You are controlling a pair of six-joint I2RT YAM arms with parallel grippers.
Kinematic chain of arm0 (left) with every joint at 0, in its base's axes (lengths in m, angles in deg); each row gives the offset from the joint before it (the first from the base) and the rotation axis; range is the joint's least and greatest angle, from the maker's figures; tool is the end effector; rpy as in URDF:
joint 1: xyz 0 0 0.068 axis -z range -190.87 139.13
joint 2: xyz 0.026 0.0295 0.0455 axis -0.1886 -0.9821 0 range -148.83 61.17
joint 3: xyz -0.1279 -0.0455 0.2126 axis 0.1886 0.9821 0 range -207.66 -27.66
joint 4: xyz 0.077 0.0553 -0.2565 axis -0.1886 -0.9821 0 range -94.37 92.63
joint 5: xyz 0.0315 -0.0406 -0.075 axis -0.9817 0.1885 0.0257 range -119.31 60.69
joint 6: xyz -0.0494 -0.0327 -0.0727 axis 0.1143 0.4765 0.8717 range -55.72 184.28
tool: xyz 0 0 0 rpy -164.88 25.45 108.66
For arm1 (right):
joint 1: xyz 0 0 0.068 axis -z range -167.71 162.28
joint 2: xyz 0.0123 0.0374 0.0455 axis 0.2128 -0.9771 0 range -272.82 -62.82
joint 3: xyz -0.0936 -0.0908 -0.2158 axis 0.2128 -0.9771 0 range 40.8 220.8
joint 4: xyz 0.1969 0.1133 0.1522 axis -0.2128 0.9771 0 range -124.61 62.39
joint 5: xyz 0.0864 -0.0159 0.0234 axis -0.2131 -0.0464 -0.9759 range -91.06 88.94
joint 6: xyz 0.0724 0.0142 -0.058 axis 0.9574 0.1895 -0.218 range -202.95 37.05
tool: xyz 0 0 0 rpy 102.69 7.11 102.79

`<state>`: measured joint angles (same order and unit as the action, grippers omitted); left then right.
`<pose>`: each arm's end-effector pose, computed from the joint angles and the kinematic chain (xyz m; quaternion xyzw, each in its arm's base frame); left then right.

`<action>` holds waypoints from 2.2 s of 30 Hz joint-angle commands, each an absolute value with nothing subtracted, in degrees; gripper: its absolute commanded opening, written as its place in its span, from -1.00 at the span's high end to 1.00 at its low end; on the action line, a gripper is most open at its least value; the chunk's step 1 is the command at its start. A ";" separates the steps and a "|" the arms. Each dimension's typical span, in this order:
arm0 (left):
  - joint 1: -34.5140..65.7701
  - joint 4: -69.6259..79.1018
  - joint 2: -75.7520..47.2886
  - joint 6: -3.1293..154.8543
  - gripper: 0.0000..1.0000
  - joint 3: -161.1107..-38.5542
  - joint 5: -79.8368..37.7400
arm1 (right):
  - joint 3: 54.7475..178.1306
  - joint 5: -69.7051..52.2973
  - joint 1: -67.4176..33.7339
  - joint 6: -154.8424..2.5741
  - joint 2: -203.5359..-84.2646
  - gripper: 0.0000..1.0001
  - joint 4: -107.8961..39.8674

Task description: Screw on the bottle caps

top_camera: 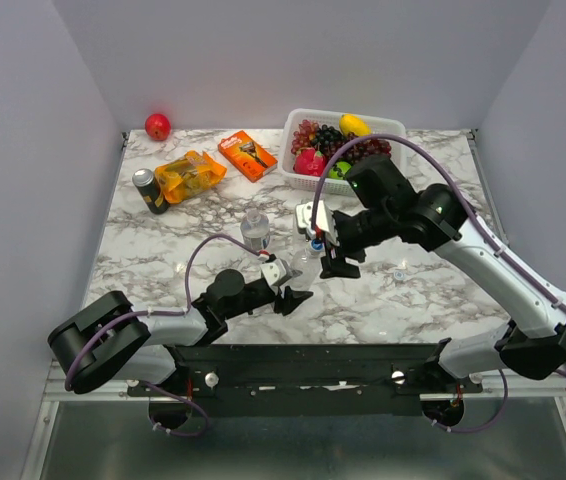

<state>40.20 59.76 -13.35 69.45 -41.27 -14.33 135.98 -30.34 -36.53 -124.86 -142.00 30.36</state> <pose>0.1641 -0.2380 0.1410 0.3643 0.6318 -0.4032 0.5527 0.1681 0.2551 0.3689 -0.7070 0.5737 0.2567 0.3242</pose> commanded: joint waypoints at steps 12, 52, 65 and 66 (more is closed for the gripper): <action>40.02 64.42 -12.22 65.34 1.00 -41.11 -12.61 | 134.85 -30.86 -37.20 -126.10 -145.70 -0.51 32.10; 40.10 63.02 -11.42 65.95 1.00 -40.49 -11.38 | 127.64 -23.92 -38.16 -127.77 -138.58 -0.99 18.84; 37.74 60.29 -11.69 71.40 1.00 -42.78 -10.33 | 123.95 -21.98 -40.80 -131.02 -138.58 -1.00 18.04; 37.56 60.03 -11.60 71.75 1.00 -42.87 -10.41 | 123.69 -21.55 -40.97 -131.02 -138.41 -0.99 18.04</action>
<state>38.80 60.57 -12.47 68.80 -41.20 -11.49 125.29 -23.72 -40.27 -129.23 -139.26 18.58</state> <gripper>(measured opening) 0.640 0.996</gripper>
